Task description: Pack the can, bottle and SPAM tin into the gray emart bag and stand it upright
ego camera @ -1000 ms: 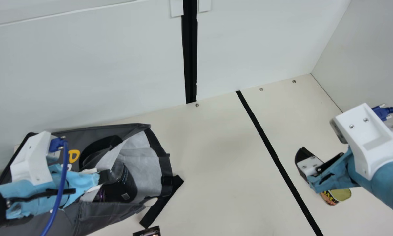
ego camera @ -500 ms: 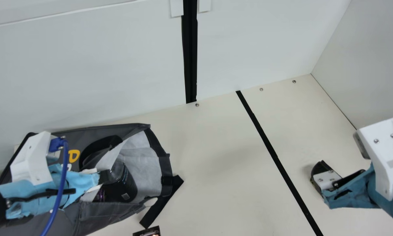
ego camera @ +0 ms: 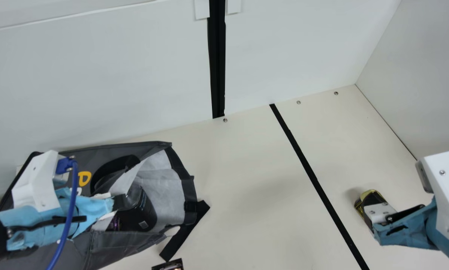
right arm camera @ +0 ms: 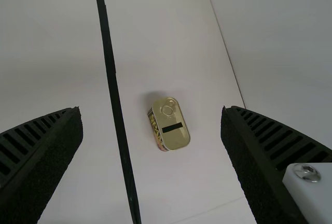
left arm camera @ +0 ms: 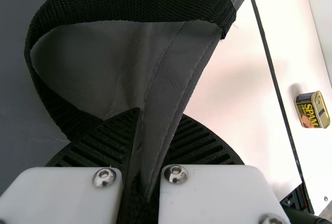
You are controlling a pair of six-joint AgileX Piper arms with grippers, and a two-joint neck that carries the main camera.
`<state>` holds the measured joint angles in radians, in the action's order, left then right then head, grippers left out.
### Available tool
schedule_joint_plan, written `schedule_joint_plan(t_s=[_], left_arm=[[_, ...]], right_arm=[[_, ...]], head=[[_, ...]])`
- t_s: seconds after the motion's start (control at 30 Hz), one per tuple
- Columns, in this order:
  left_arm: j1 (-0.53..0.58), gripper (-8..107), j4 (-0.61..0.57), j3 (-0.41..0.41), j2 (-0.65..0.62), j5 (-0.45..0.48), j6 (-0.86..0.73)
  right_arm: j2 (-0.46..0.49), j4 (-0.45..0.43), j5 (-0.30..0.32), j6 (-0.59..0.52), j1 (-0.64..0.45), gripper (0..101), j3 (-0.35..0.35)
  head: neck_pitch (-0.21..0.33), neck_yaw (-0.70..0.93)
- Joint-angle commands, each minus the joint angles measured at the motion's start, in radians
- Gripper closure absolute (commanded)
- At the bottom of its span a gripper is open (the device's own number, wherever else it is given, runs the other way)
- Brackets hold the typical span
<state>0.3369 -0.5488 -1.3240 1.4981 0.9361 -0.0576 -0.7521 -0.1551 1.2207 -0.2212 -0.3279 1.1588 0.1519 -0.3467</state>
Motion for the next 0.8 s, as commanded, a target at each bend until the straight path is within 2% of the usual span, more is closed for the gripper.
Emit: schedule_joint_plan(t_s=[0.0,0.37,0.77], left_arm=[[0.0,107,0.0,0.0,0.0,0.0,0.0],[0.0,107,0.0,0.0,0.0,0.0,0.0],[0.0,107,0.0,0.0,0.0,0.0,0.0]], right_arm=[[0.003,0.011,-0.001,-0.01,-0.019,6,-0.001],[0.025,0.065,-0.001,-0.042,-0.089,6,-0.007],[0.038,0.082,-0.001,-0.033,-0.105,6,-0.02]], head=[[0.023,-0.002],[0.023,-0.002],[0.023,-0.002]])
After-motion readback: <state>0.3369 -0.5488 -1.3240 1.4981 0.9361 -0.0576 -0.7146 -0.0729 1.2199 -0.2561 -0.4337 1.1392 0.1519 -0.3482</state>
